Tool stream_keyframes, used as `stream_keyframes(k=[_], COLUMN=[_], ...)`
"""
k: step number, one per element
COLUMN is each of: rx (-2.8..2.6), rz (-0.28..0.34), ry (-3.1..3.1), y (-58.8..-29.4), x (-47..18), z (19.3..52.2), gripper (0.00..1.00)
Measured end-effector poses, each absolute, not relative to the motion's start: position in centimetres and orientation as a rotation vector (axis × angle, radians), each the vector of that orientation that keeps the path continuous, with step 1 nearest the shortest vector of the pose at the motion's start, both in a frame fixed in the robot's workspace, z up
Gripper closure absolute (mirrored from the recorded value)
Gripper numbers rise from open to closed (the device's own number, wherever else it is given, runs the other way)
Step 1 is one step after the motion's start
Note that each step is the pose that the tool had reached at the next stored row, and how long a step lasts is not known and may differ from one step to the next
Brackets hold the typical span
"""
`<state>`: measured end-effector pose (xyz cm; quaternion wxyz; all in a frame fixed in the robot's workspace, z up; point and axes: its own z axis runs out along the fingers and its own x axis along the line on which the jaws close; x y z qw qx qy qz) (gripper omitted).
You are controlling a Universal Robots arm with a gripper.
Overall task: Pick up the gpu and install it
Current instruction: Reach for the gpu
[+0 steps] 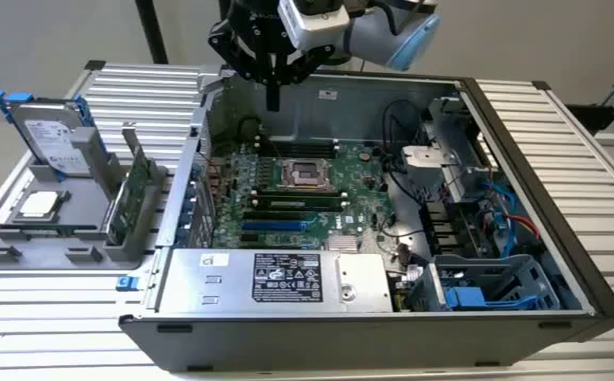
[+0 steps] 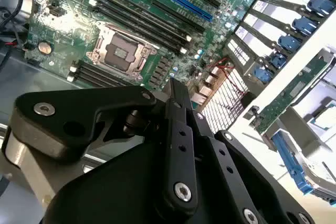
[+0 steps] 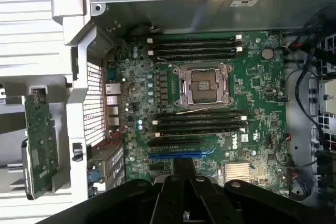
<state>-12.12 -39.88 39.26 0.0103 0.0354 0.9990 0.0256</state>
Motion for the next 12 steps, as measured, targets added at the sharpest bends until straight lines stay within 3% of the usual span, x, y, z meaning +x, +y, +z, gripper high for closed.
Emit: stream_keyframes(k=[12], rx=[0.110], rz=[0.092], ry=[3.118], y=[-39.88], x=[-12.15], z=[39.26], gripper=[1.00])
